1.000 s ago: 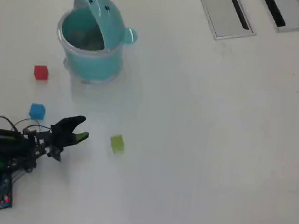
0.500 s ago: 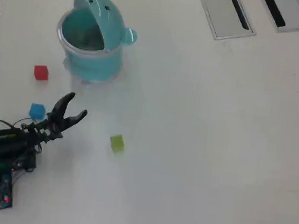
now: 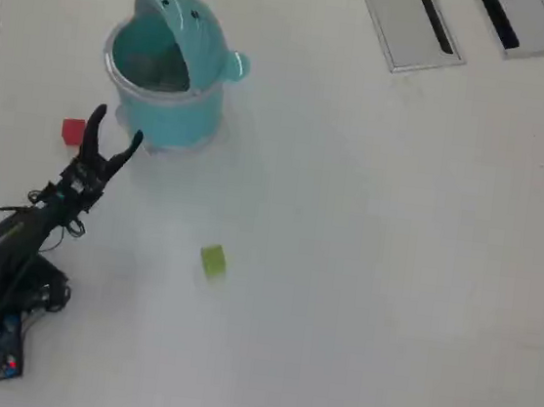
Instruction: Grasp RGB lego blocks and put them in the bin one by one.
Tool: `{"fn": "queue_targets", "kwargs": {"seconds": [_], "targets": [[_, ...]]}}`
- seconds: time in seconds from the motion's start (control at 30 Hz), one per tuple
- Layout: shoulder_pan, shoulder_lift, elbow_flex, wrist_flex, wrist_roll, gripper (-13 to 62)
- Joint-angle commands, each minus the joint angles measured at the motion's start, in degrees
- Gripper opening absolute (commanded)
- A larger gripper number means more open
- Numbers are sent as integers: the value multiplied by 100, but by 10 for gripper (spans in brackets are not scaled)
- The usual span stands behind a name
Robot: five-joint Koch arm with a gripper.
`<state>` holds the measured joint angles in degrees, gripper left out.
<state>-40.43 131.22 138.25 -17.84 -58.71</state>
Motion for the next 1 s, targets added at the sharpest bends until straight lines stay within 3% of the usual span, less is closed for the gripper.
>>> {"fn": "queue_targets", "kwargs": {"seconds": [0.0, 0.4, 0.43, 0.5, 0.97], "targets": [[-343, 466, -589, 738, -255, 322], [-2391, 466, -1916, 4526, -1696, 322], [-3393, 457, -2197, 5572, -2417, 290], [-3797, 448, -2206, 6284, -2786, 287], [-3850, -835, -2215, 4852, -3234, 288]]}}
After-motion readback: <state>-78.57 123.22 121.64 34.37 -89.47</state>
